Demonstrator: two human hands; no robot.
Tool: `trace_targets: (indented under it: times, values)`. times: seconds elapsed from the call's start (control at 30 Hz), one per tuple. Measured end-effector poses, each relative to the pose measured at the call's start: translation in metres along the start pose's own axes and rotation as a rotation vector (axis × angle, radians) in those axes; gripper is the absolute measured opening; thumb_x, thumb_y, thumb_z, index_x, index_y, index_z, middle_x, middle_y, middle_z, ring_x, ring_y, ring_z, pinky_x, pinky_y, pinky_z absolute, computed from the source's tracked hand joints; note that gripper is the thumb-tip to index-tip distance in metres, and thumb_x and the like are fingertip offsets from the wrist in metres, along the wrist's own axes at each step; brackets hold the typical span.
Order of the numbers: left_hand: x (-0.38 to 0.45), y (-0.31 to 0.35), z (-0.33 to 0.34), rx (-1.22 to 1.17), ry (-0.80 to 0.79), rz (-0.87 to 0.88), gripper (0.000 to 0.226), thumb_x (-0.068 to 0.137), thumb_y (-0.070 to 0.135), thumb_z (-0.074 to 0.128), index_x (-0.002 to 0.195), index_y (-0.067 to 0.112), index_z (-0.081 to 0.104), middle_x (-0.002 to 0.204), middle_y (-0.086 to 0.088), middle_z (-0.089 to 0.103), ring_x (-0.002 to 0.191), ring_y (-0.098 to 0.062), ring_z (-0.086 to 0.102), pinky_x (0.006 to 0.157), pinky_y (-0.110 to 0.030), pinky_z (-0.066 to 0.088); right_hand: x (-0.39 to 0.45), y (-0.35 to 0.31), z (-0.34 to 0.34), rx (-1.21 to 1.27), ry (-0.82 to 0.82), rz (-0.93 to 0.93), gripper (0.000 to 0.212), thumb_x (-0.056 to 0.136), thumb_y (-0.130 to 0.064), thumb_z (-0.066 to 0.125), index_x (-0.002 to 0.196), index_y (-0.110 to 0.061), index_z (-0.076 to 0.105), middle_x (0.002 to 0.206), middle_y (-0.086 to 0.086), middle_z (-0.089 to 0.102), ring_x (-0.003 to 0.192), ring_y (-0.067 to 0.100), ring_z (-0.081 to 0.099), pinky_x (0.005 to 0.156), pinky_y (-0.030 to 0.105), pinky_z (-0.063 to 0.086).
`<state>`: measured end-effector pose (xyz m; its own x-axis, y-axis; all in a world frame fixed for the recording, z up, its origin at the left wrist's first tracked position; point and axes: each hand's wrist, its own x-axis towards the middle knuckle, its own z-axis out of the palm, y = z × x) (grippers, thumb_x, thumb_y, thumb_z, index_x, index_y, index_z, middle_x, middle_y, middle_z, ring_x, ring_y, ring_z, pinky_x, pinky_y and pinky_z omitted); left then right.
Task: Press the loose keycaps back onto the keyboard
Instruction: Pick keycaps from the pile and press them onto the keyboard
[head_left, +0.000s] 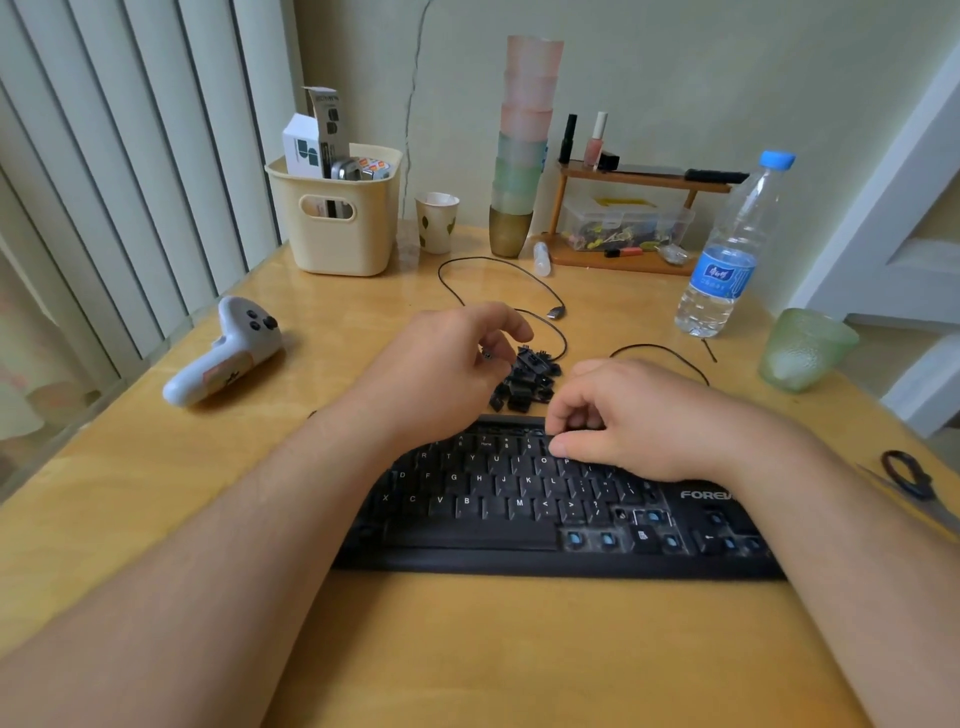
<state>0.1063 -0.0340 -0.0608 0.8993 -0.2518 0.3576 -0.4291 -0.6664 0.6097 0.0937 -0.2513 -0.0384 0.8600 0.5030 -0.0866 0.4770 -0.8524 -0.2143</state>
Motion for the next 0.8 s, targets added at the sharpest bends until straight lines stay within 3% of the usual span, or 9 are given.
trace_targets:
  times: [0.17, 0.3, 0.47, 0.63, 0.8]
  values:
    - [-0.0002, -0.0004, 0.0031, 0.065, -0.058, 0.013, 0.032, 0.100, 0.016, 0.058, 0.119, 0.041, 0.065, 0.097, 0.020, 0.068, 0.089, 0.002, 0.060, 0.077, -0.024, 0.050, 0.0017, -0.0035, -0.0029, 0.084, -0.011, 0.076, 0.004, 0.089, -0.040, 0.078, 0.090, -0.038, 0.074, 0.085, -0.020, 0.067, 0.080, -0.004, 0.061, 0.070, 0.021, 0.047]
    - [0.0000, -0.0009, 0.0040, 0.100, -0.081, 0.031, 0.035, 0.101, 0.014, 0.056, 0.121, 0.042, 0.063, 0.099, 0.020, 0.068, 0.091, -0.001, 0.058, 0.078, -0.025, 0.048, 0.0053, -0.0039, -0.0018, 0.147, 0.010, 0.157, 0.007, 0.085, -0.035, 0.084, 0.086, -0.036, 0.077, 0.083, -0.018, 0.071, 0.081, 0.001, 0.065, 0.079, 0.029, 0.055]
    - [0.0008, -0.0015, 0.0036, 0.105, -0.076, 0.048, 0.038, 0.098, 0.011, 0.057, 0.120, 0.041, 0.064, 0.098, 0.019, 0.068, 0.087, 0.001, 0.058, 0.080, -0.028, 0.051, 0.0034, -0.0035, -0.0018, 0.229, 0.001, 0.202, 0.012, 0.084, -0.024, 0.086, 0.085, -0.035, 0.079, 0.076, -0.025, 0.072, 0.074, -0.003, 0.066, 0.081, 0.029, 0.058]
    - [0.0007, 0.0006, 0.0052, 0.113, -0.082, 0.063, 0.037, 0.098, 0.012, 0.058, 0.121, 0.041, 0.064, 0.098, 0.019, 0.068, 0.081, 0.006, 0.055, 0.074, -0.022, 0.044, 0.0030, -0.0060, -0.0003, 0.273, 0.020, 0.230, 0.016, 0.084, -0.018, 0.085, 0.083, -0.033, 0.080, 0.076, -0.015, 0.074, 0.074, 0.004, 0.069, 0.084, 0.033, 0.060]
    - [-0.0025, 0.0051, 0.0032, 0.112, -0.141, 0.070, 0.021, 0.097, 0.022, 0.064, 0.109, 0.038, 0.068, 0.087, 0.017, 0.066, 0.079, 0.003, 0.057, 0.069, -0.021, 0.044, 0.0009, -0.0067, 0.0000, 0.333, 0.002, 0.214, 0.022, 0.087, -0.008, 0.081, 0.087, -0.031, 0.079, 0.079, -0.012, 0.076, 0.070, 0.002, 0.068, 0.082, 0.032, 0.060]
